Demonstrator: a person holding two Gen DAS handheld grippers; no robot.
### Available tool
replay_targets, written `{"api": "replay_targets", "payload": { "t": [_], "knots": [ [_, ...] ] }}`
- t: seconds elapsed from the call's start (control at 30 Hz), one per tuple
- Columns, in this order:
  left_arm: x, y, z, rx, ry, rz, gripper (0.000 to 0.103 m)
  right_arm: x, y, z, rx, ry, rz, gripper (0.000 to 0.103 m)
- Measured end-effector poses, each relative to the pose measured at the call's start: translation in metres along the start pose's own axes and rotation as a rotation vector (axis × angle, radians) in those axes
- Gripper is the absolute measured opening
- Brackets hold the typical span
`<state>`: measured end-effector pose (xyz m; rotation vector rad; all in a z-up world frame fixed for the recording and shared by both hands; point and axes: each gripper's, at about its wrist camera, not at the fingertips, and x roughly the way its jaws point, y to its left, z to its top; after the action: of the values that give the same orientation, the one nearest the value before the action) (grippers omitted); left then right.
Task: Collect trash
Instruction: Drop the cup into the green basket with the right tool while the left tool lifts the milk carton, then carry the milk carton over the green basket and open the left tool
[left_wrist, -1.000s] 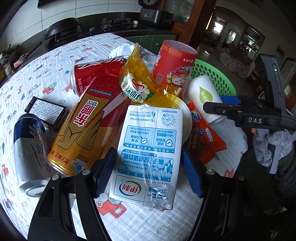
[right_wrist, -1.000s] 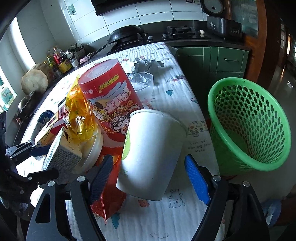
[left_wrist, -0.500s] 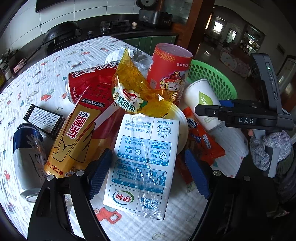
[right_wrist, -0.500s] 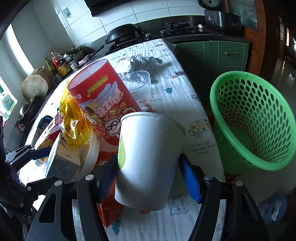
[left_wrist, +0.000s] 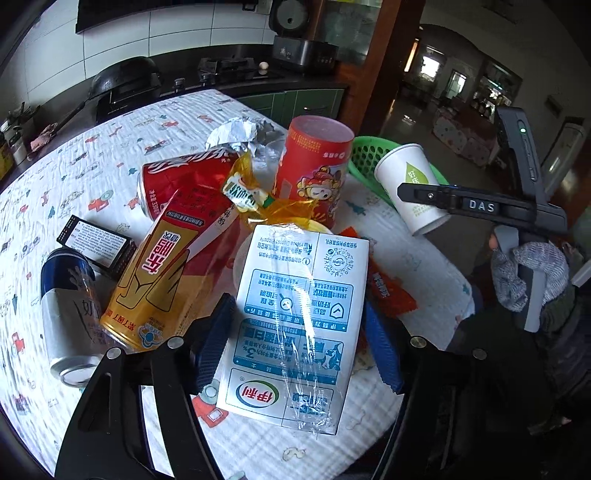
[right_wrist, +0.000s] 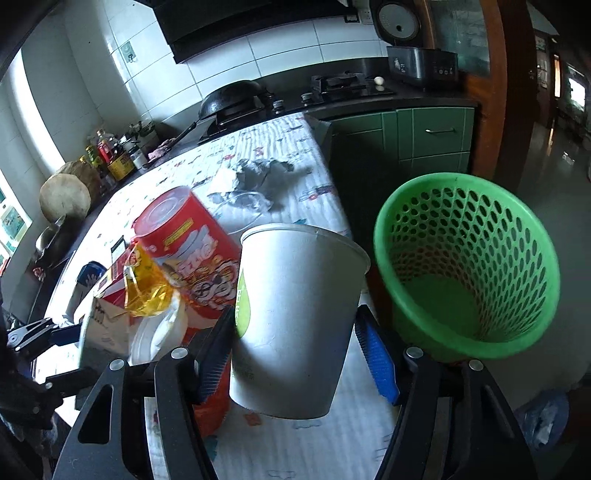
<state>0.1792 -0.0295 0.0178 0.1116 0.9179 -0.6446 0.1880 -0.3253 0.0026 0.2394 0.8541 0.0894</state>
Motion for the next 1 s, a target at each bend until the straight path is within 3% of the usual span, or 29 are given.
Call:
{"api": "replay_targets", "payload": {
  "t": [0.23,0.43,0.77,1.0],
  "knots": [
    [-0.011,-0.019,0.023,0.013,-0.060,-0.035,0.068,-0.001,-0.063,0.022,0.044,-0.033,-0.159,0.063],
    [-0.002,-0.038,0.055,0.022,-0.084,-0.060,0.068,0.018,-0.108,0.028,0.081,-0.016,-0.231,0.063],
    [0.027,-0.090,0.110,0.085,-0.098,-0.087,0.068,0.045,-0.155,0.021,0.135,0.030,-0.224,0.064],
    [0.058,-0.118,0.149,0.092,-0.087,-0.115,0.068,0.036,-0.165,0.017,0.137,0.009,-0.226,0.069]
  ]
}}
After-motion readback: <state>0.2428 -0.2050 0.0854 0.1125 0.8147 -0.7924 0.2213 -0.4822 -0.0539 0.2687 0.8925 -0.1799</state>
